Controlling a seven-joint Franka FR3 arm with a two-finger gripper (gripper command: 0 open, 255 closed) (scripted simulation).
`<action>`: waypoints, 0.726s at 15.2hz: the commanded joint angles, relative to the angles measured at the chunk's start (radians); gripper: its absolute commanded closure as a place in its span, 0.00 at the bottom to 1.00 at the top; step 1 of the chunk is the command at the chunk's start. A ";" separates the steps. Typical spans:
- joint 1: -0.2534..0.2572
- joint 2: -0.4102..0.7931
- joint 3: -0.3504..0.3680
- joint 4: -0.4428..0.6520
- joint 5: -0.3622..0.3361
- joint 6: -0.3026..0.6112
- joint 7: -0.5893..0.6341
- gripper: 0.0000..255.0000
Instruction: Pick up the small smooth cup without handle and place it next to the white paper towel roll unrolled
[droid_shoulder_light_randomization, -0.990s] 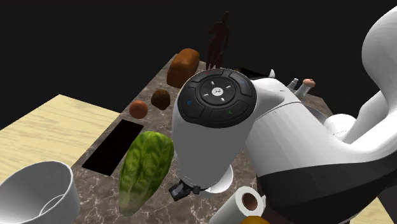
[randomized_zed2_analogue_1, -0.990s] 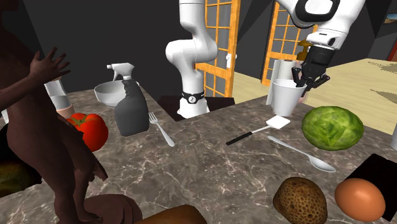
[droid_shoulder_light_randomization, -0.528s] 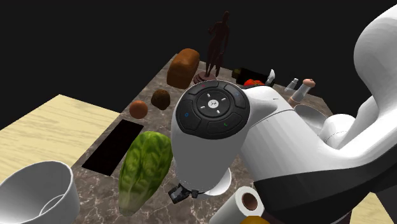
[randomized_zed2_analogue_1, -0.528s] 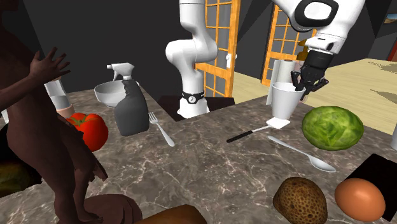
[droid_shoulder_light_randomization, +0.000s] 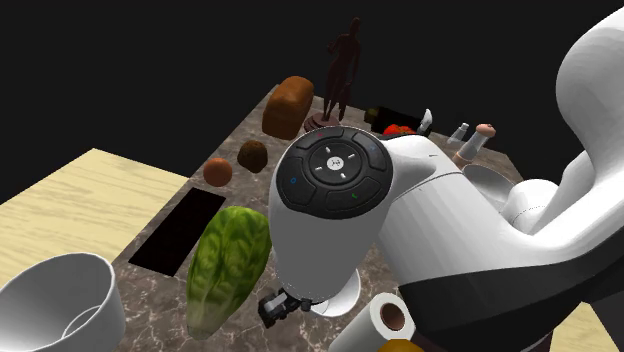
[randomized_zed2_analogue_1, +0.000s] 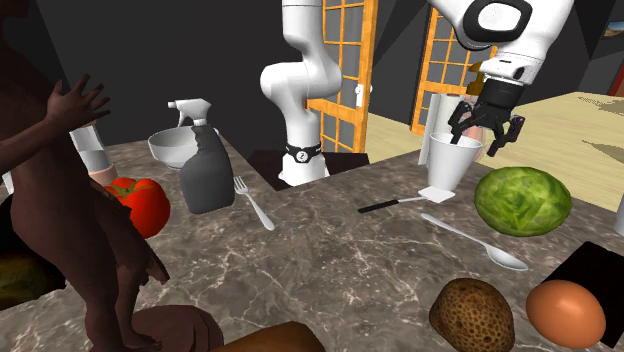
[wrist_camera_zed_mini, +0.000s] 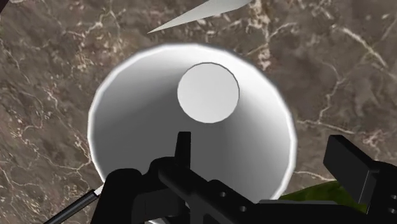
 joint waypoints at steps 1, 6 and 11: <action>0.001 -0.012 0.002 0.024 0.012 -0.032 -0.008 0.00; 0.004 -0.036 0.006 0.099 0.036 -0.123 -0.025 0.00; 0.004 -0.036 0.006 0.099 0.036 -0.123 -0.025 0.00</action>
